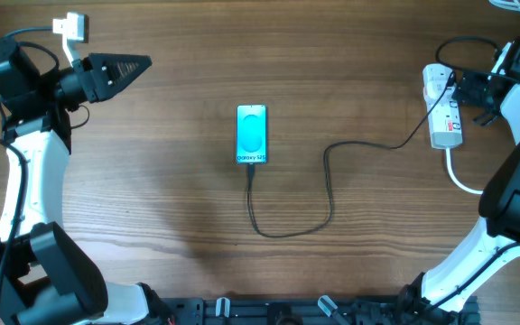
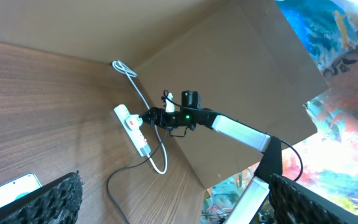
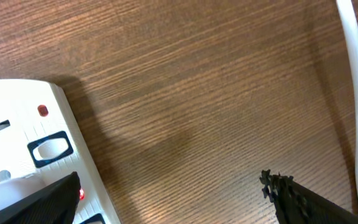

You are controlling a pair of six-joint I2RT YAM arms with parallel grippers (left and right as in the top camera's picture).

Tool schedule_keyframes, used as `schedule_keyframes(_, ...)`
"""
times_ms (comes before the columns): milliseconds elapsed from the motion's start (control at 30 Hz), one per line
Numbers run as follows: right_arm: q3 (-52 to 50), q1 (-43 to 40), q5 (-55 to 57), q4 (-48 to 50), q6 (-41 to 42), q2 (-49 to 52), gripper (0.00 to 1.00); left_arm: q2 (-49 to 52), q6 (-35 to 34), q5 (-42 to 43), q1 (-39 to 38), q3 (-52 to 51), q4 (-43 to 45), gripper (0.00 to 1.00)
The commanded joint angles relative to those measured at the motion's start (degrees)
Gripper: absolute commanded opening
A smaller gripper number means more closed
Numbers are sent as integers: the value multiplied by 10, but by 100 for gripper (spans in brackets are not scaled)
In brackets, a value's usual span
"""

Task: Plug charger to phone and switch on socket

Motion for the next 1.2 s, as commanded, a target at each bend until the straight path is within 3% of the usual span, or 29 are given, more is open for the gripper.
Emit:
schedule_keyframes(0,-2,2,4,3,-5,11,100,-15,7,10,2,10,0,100)
schedule_keyframes(467,-2,2,4,3,-5,11,99,-43,7,10,2,10,0,100)
schedule_keyframes(567,-2,2,4,3,-5,11,100,-61,90,-12,2,10,6,100)
schedule_keyframes(667,-2,2,4,3,-5,11,100,-73,247,-49,-29,9,-17,100)
schedule_keyframes(733,-2,2,4,3,-5,11,100,-76,367,-115,-61,9,-60,100)
schedule_keyframes(833,-2,2,4,3,-5,11,100,-76,478,-267,-117,8,-145,100)
schedule_keyframes(967,-2,2,4,3,-5,11,100,-76,522,-437,-189,-14,-176,100)
schedule_keyframes(1167,-2,2,4,3,-5,11,100,-76,522,-464,-211,-85,-176,100)
